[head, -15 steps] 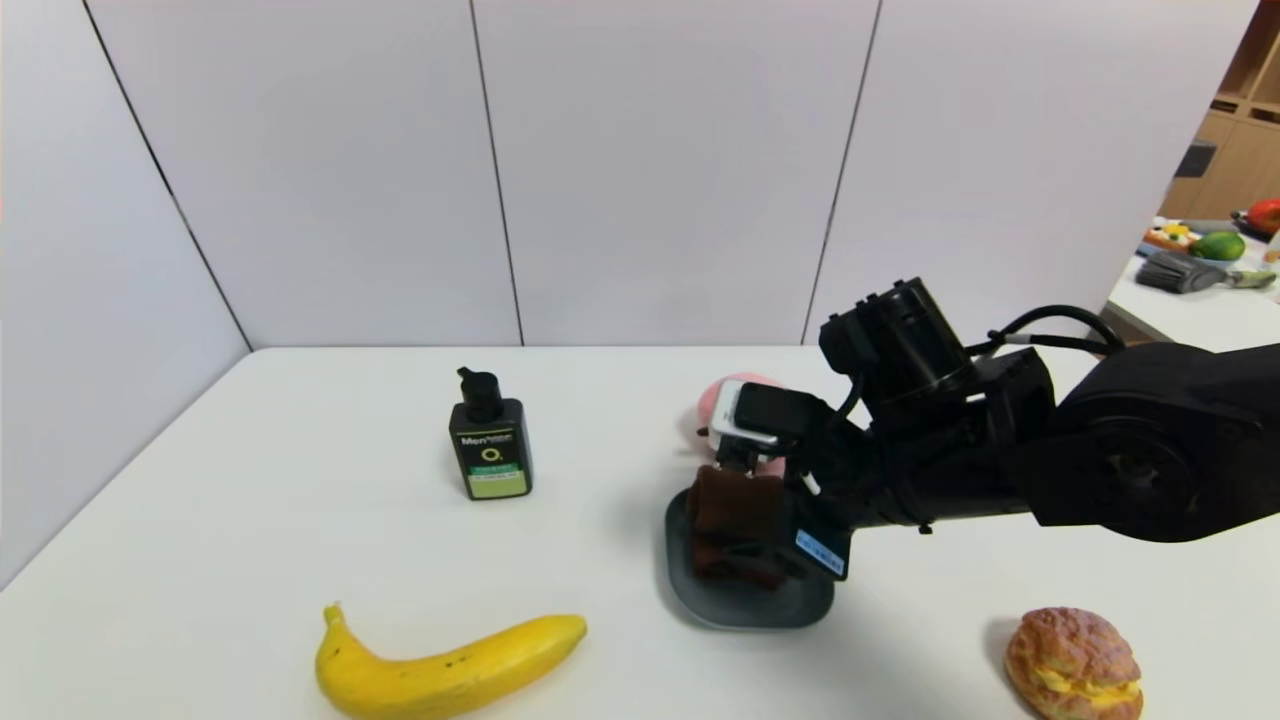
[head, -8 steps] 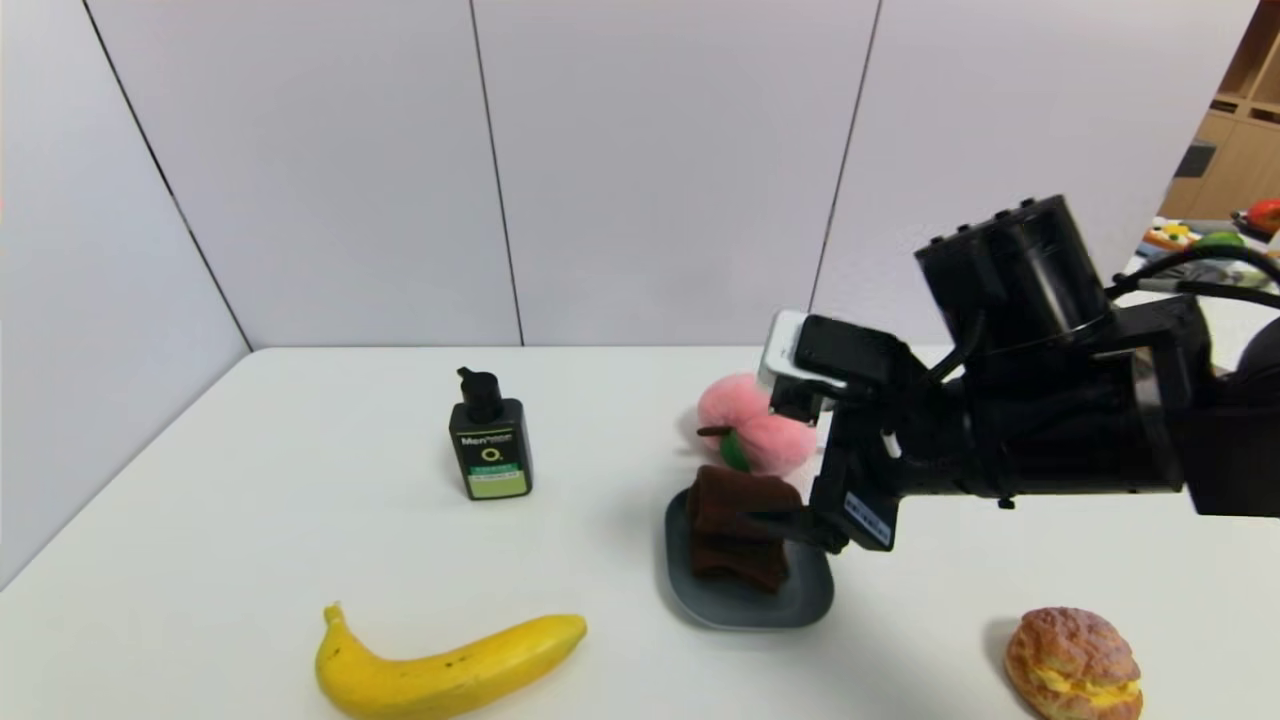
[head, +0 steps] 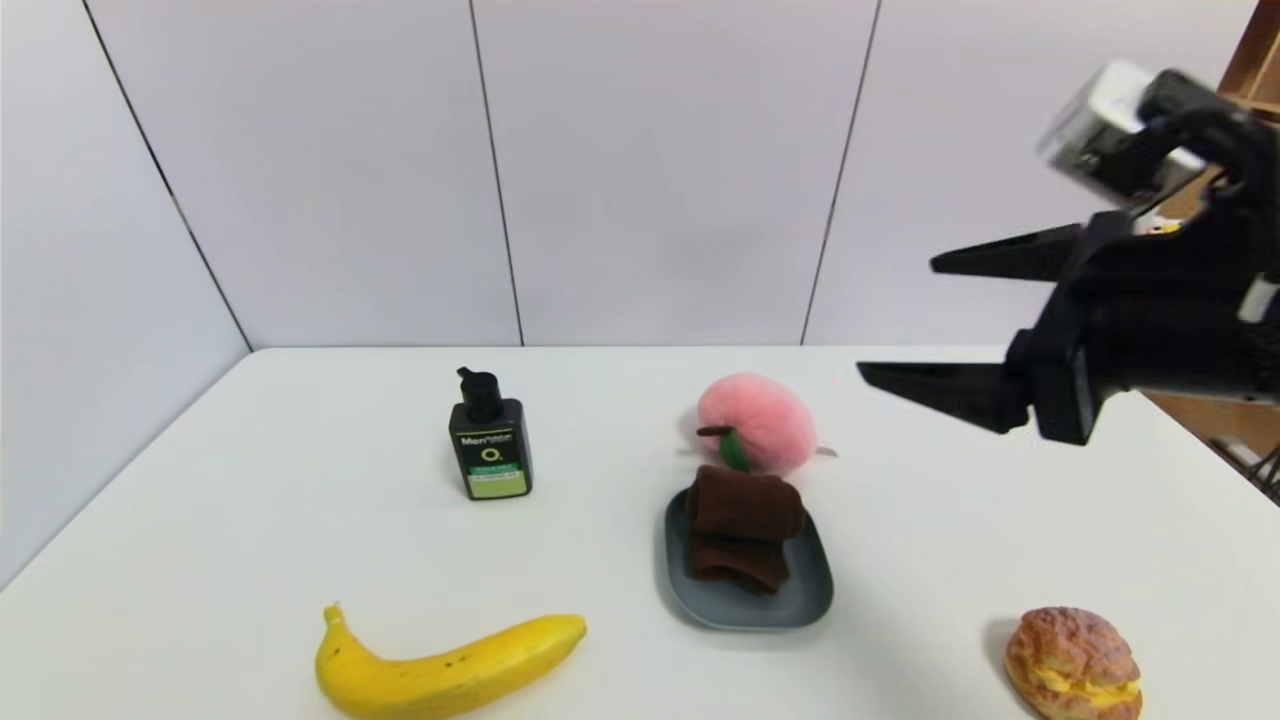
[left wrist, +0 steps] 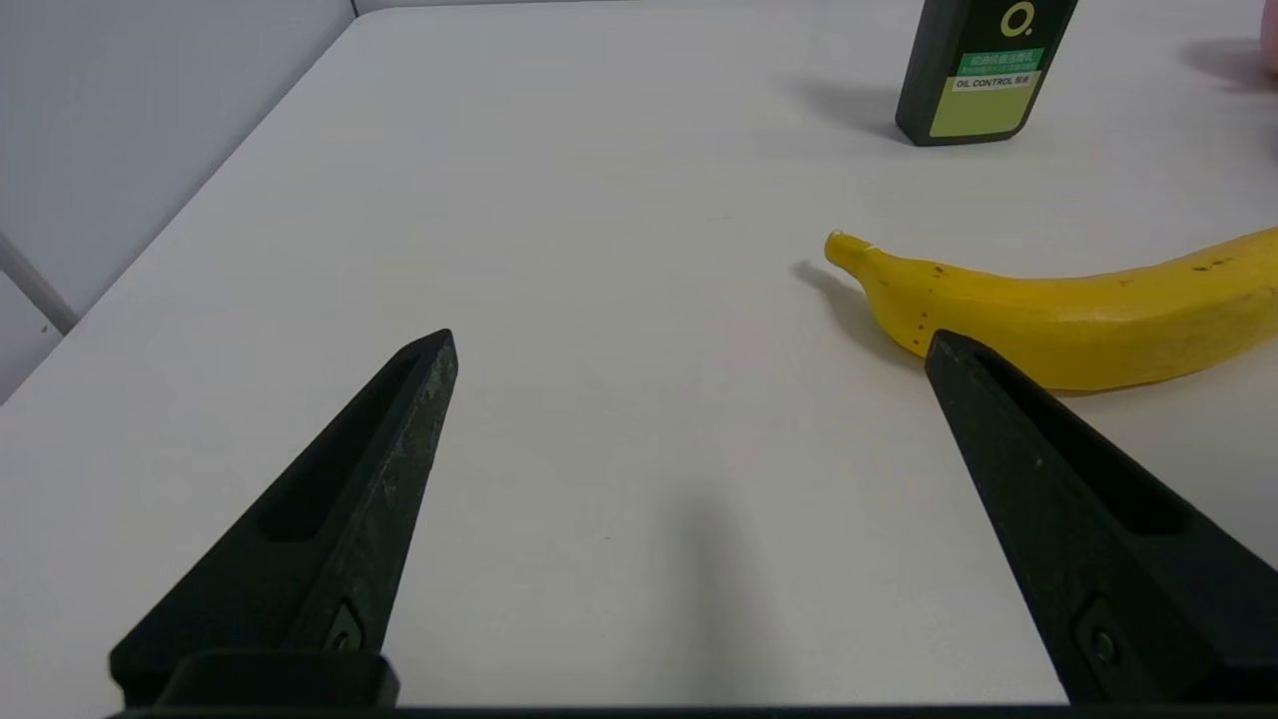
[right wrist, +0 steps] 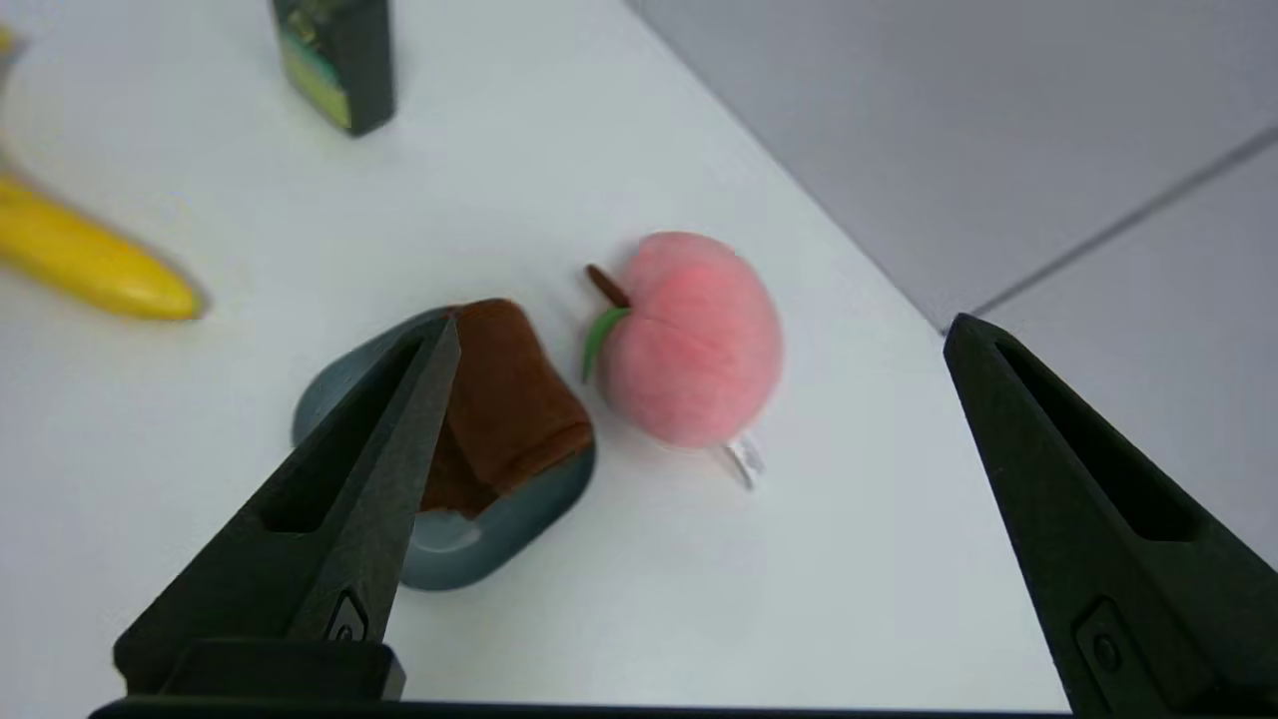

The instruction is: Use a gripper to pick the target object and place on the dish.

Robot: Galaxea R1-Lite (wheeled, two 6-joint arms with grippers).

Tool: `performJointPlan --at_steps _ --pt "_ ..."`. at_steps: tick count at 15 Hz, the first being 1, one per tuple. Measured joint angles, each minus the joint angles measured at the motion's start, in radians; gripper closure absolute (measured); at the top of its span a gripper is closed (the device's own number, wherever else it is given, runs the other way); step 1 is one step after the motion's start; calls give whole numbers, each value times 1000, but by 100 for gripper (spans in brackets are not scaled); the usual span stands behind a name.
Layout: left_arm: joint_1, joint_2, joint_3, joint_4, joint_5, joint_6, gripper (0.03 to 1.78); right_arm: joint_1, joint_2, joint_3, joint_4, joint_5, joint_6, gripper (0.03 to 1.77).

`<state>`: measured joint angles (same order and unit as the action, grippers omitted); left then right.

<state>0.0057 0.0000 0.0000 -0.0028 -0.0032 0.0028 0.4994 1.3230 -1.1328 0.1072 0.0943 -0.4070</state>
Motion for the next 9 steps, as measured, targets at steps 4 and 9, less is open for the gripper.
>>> performJointPlan --at_steps 4,9 --pt "0 0 0 0 0 0 12 -117 -146 2 -18 1 134 11" --pt "0 0 0 0 0 0 12 -329 -301 21 -70 52 198 11"
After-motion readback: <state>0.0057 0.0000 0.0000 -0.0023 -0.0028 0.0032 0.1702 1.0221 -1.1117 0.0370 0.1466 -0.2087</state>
